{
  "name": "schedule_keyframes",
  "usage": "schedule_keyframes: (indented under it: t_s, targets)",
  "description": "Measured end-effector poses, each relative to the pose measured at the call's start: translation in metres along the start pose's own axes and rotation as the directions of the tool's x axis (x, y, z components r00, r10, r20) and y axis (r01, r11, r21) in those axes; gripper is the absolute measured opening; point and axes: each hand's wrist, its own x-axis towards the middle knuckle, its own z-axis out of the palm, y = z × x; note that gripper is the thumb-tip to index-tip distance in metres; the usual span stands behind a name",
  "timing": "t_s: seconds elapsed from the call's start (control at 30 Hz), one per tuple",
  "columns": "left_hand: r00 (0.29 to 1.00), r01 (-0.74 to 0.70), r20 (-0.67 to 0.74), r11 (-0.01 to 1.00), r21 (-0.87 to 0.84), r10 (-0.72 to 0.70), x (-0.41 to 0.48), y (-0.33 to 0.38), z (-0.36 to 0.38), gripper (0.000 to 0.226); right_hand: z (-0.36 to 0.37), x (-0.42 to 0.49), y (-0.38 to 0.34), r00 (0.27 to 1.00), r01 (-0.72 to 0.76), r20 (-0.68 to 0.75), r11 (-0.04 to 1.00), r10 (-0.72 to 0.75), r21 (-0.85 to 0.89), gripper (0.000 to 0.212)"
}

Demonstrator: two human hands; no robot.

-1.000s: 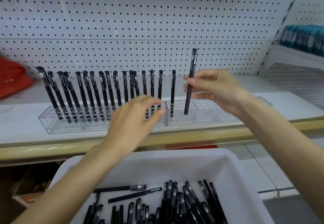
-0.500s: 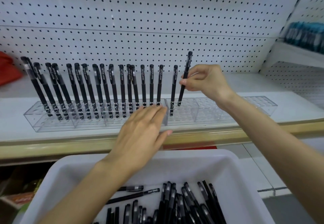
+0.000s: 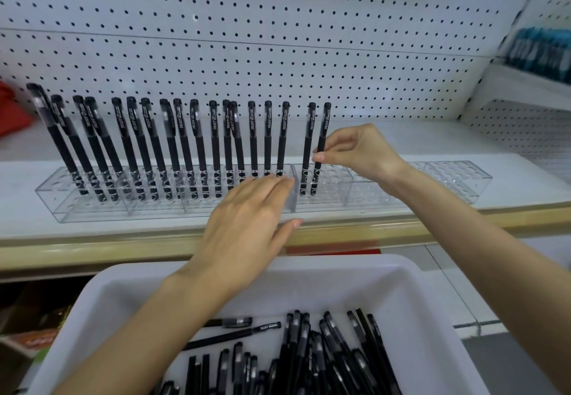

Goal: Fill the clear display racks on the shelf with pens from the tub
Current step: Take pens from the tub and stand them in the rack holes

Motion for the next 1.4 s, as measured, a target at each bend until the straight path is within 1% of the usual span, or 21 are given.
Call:
schedule_keyframes:
  t_s: [0.07,0.13,0.3,0.4,0.47,0.53,0.6,0.67,0.73,0.83,0.93,1.0,1.07,1.17,1.23,1.3,1.4]
  targets:
    - [1.0,0.011,0.018,0.998,-0.059,-0.01,0.0,0.0,-0.003,0.057,-0.002,0.0,0.001,1.0,0.001,0.005,1.0,0.0,-0.014,0.027]
    - [1.0,-0.006,-0.003,0.995,-0.102,0.005,0.0,-0.001,-0.001,0.059,-0.004,-0.001,0.0,1.0,0.008,-0.003,0.999,-0.008,-0.038,0.031]
    - [0.999,-0.038,0.032,0.995,-0.096,0.041,-0.005,0.002,-0.007,0.06,-0.012,-0.014,-0.005,0.998,0.045,-0.031,0.996,-0.047,-0.082,0.034]
    - [0.998,-0.025,0.053,0.993,-0.114,0.032,-0.011,0.004,-0.017,0.059,-0.017,-0.03,-0.012,0.993,0.08,-0.069,0.976,-0.096,-0.203,0.035]
    - [0.997,-0.008,0.075,0.992,-0.125,0.017,-0.018,0.006,-0.023,0.058,-0.017,-0.048,-0.015,0.987,0.124,-0.062,0.947,-0.149,-0.297,0.032]
    - [0.993,0.02,0.12,0.989,-0.145,-0.003,-0.027,0.009,-0.031,0.055,-0.015,-0.07,-0.015,0.976,0.192,-0.012,0.89,-0.216,-0.414,0.031]
    - [0.979,0.059,0.204,0.979,-0.194,-0.019,-0.038,0.011,-0.036,0.05,-0.012,-0.096,-0.015,0.966,0.25,0.08,0.822,-0.244,-0.512,0.035]
    - [0.957,0.087,0.288,0.967,-0.239,-0.015,-0.052,0.01,-0.037,0.046,-0.007,-0.124,-0.014,0.959,0.283,0.189,0.769,-0.211,-0.573,0.043]
    - [0.94,0.105,0.342,0.966,-0.236,-0.018,-0.069,0.009,-0.032,0.044,0.003,-0.149,-0.006,0.948,0.295,0.281,0.732,-0.147,-0.614,0.049]
    - [0.917,0.136,0.397,0.962,-0.236,-0.032,-0.097,0.008,-0.019,0.041,0.023,-0.183,0.018,0.923,0.268,0.384,0.733,-0.011,-0.625,0.057]
    - [0.884,0.168,0.466,0.948,-0.271,-0.024,-0.126,0.008,-0.003,0.04,0.044,-0.212,0.047,0.869,0.269,0.485,0.729,0.098,-0.629,0.061]
    - [0.844,0.195,0.535,0.947,-0.255,-0.03,-0.144,0.008,0.004,0.041,0.053,-0.229,0.061,0.85,0.243,0.506,0.745,0.144,-0.621,0.062]
    - [0.803,0.23,0.595,0.942,-0.245,-0.041,-0.159,0.008,0.009,0.045,0.06,-0.241,0.07,0.846,0.178,0.503,0.794,0.179,-0.582,0.064]
    - [0.749,0.357,0.659,0.876,-0.324,-0.062,-0.174,0.007,0.016,0.051,0.069,-0.252,0.077,0.845,0.077,0.491,0.862,0.21,-0.501,0.062]
    - [0.713,0.445,0.697,0.816,-0.369,-0.074,-0.179,0.008,0.02,0.053,0.074,-0.256,0.08,0.846,0.077,0.496,0.876,0.195,-0.476,0.061]
    - [0.675,0.504,0.733,0.775,-0.381,-0.078,-0.181,0.011,0.024,0.055,0.078,-0.257,0.081,0.85,0.064,0.493,0.891,0.188,-0.449,0.059]
    - [0.634,0.545,0.768,0.759,-0.357,-0.094,-0.179,0.015,0.03,0.062,0.081,-0.255,0.081,0.849,0.033,0.488,0.902,0.202,-0.431,0.055]
